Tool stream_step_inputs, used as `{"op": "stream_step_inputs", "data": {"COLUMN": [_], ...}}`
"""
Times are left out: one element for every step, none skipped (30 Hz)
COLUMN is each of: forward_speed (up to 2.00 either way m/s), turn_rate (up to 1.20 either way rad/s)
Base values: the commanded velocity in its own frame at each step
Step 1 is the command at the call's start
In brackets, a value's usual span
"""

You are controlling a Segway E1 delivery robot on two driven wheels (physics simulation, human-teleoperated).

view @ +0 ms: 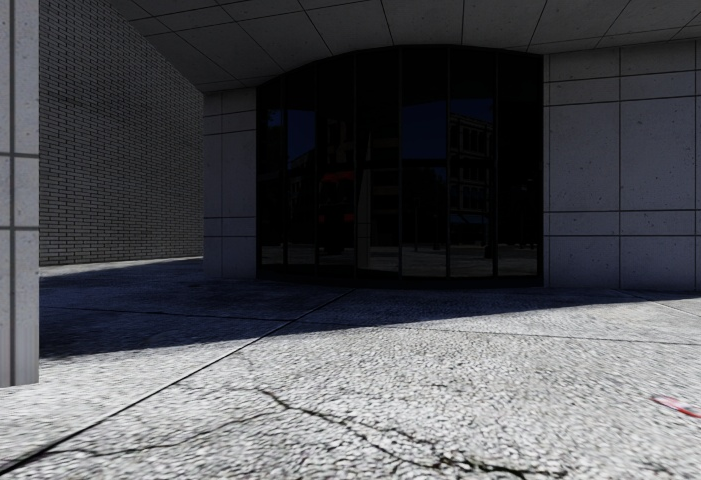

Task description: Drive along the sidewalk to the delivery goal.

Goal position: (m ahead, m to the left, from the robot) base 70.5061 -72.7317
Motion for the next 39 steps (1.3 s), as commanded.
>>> {"op": "stream_step_inputs", "data": {"forward_speed": [0.0,0.0,0.0,0.0,0.0,0.0,0.0,0.0,0.0,0.0,0.0,0.0,0.0,0.0,0.0,0.0,0.0,0.0,0.0,0.0,0.0,0.0,0.0,0.0,0.0,0.0,0.0,0.0,0.0,0.0,0.0,0.0,1.19,1.19,1.6,1.49,0.7,0.41,0.41], "turn_rate": [0.0,0.0,0.0,0.0,0.0,0.0,0.0,0.0,0.0,0.0,0.0,0.0,0.0,0.0,0.0,0.0,0.0,0.0,0.0,0.0,0.0,0.0,0.0,0.0,0.0,0.0,0.0,0.0,0.0,0.0,-0.02,-0.09,-0.12,-0.12,-0.13,-0.13,-0.13,-0.13,-0.13]}}
